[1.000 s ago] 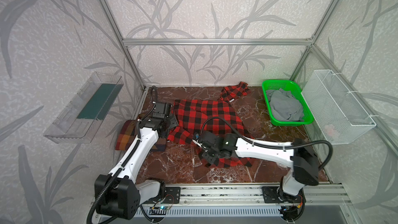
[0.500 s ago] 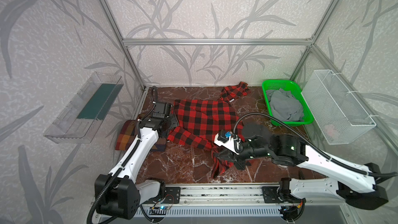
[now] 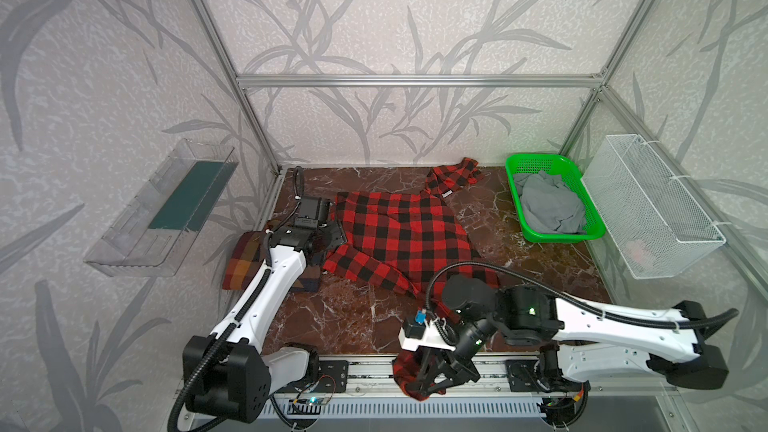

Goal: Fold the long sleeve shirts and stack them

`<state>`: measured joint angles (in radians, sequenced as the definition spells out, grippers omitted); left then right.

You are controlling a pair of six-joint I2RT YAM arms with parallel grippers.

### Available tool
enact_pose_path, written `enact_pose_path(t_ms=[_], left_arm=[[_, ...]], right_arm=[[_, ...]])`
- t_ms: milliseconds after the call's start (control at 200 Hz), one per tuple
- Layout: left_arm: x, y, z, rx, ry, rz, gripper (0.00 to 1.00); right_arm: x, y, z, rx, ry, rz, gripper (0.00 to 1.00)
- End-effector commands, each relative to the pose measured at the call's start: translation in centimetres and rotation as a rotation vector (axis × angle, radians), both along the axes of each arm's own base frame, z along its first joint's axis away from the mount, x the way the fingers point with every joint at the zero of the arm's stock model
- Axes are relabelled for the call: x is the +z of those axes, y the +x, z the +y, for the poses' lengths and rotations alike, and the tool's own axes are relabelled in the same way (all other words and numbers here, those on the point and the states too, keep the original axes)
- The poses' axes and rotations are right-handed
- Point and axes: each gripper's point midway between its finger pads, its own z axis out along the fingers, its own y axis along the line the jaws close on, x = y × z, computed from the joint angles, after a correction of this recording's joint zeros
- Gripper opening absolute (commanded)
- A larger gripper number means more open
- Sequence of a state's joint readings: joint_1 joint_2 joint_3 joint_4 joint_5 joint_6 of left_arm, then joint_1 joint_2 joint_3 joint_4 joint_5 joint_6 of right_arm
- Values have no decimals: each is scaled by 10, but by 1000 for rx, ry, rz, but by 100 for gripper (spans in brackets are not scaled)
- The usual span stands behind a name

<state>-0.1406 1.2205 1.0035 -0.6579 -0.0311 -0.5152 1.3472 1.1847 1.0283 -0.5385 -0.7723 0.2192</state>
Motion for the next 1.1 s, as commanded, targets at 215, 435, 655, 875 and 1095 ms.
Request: enact_pose_path(t_ms=[215,435,655,875,1095], left_arm=[[2,11,-17,-61,-39,22,70],[-16,23,-43,-123,-16,96,72],[-45,29,-55,-158,-10,223,72],[-75,25,-58,-156,-22,309,72],[-91,20,-58,-153,-35,343,72]], right_arm=[[27,223,-60,-897,7,-61,65],[-60,368,-151,-1389,-319,-46,60],[-138,429,-189,-1517,-581,-78,60],[-184,465,-181,-1507,-630,-48,60],[-224,475,-179,-1466,-709,-28,57]])
